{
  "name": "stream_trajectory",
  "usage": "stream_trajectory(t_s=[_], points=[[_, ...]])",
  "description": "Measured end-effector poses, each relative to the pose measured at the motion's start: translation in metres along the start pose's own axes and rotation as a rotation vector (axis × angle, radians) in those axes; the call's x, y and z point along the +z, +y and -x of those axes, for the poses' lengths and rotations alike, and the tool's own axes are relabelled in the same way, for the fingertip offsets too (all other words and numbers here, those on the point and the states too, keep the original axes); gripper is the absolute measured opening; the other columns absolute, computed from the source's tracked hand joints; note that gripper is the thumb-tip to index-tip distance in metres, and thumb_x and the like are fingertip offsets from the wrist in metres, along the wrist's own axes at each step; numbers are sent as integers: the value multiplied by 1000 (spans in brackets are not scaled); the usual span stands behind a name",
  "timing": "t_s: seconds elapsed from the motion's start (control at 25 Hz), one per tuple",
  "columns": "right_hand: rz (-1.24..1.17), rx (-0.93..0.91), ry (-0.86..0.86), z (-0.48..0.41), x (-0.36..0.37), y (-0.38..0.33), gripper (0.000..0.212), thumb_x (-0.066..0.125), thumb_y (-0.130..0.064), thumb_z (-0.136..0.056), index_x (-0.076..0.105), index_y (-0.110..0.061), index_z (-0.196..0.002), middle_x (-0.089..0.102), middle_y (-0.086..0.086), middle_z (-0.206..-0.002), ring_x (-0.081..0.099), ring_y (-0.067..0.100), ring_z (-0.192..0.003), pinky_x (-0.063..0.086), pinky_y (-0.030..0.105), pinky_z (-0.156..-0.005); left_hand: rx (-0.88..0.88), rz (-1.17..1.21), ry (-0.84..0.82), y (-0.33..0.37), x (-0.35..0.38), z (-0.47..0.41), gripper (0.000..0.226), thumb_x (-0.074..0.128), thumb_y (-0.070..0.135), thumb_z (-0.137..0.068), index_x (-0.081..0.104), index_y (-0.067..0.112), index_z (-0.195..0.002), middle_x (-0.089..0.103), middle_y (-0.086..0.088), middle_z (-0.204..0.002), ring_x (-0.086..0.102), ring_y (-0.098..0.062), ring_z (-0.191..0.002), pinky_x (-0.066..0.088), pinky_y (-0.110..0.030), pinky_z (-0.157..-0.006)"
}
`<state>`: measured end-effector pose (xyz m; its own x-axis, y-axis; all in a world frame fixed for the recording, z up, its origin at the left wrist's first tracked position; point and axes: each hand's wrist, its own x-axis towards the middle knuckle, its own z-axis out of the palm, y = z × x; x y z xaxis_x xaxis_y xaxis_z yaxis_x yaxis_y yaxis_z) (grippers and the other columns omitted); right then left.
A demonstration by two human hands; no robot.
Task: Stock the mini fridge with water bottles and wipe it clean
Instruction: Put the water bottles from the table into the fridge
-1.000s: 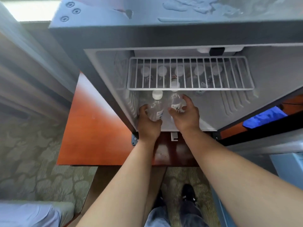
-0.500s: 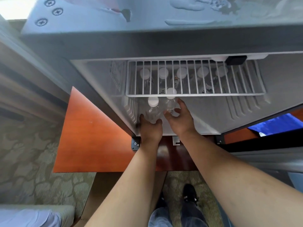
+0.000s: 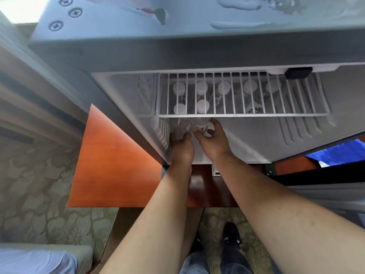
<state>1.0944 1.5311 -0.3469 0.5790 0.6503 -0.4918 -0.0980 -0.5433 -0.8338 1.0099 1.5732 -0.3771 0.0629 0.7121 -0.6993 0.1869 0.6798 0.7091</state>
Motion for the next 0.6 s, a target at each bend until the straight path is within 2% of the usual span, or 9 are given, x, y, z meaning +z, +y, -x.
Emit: stream_trajectory(t_s=[0.04, 0.12, 0.16, 0.28, 0.4, 0.48, 0.52, 0.6], points=[[-11, 4, -10, -1, 1, 0, 73, 74, -41, -91, 37, -34, -153, 52, -7, -121, 55, 10, -111, 43, 24, -97, -4, 1, -7, 4, -1, 3, 93, 52, 59, -77, 18, 35, -160, 58, -1, -142, 60, -24, -124, 49, -47, -108], [-4, 4, -17, -2, 3, 0, 75, 73, -40, -92, 34, -33, -155, 52, -7, -124, 53, 8, -112, 42, 23, -98, -4, 19, -11, 11, -4, 9, 78, 54, 48, -94, 17, 34, -161, 66, 5, -112, 65, -17, -96, 54, -49, -102], [9, 6, -15, -2, 4, 1, 77, 73, -40, -92, 32, -34, -157, 53, -5, -129, 54, 9, -117, 42, 24, -101, -9, 22, -14, 14, -5, 12, 71, 52, 41, -100, 17, 32, -161, 62, 8, -97, 62, -14, -84, 54, -48, -98], [41, 45, -5, 0, 4, 3, 83, 73, -40, -91, 26, -34, -159, 48, 4, -151, 54, 20, -132, 45, 36, -112, -32, 31, -26, 18, -6, 21, 69, 50, 32, -104, 14, 24, -163, 57, 8, -84, 59, -12, -76, 56, -46, -95], [19, 61, 7, 11, 2, 2, 79, 74, -37, -91, 31, -32, -157, 48, 6, -150, 59, 22, -126, 48, 41, -110, -50, 30, -57, 17, -7, 31, 69, 52, 29, -103, 17, 20, -162, 61, 6, -90, 64, -14, -86, 57, -40, -88], [-14, 52, 37, 21, -2, 2, 70, 75, -36, -90, 40, -32, -151, 53, 3, -141, 62, 22, -121, 51, 43, -106, -49, 33, -109, 16, -9, 43, 62, 51, 28, -104, 24, 19, -160, 64, 1, -111, 65, -16, -97, 53, -34, -79], [-28, 42, 62, 28, -5, 2, 62, 75, -36, -89, 47, -33, -144, 56, 1, -134, 63, 22, -117, 53, 45, -103, -48, 38, -130, 15, -11, 50, 56, 50, 27, -105, 30, 19, -157, 63, -1, -120, 64, -14, -97, 51, -31, -76], [-30, 2, 121, 48, -14, 1, 37, 75, -36, -88, 59, -35, -121, 59, -7, -114, 65, 21, -108, 57, 47, -97, -48, 60, -170, 13, -18, 68, 44, 48, 26, -106, 42, 18, -149, 63, -4, -126, 64, -10, -93, 47, -29, -75]])
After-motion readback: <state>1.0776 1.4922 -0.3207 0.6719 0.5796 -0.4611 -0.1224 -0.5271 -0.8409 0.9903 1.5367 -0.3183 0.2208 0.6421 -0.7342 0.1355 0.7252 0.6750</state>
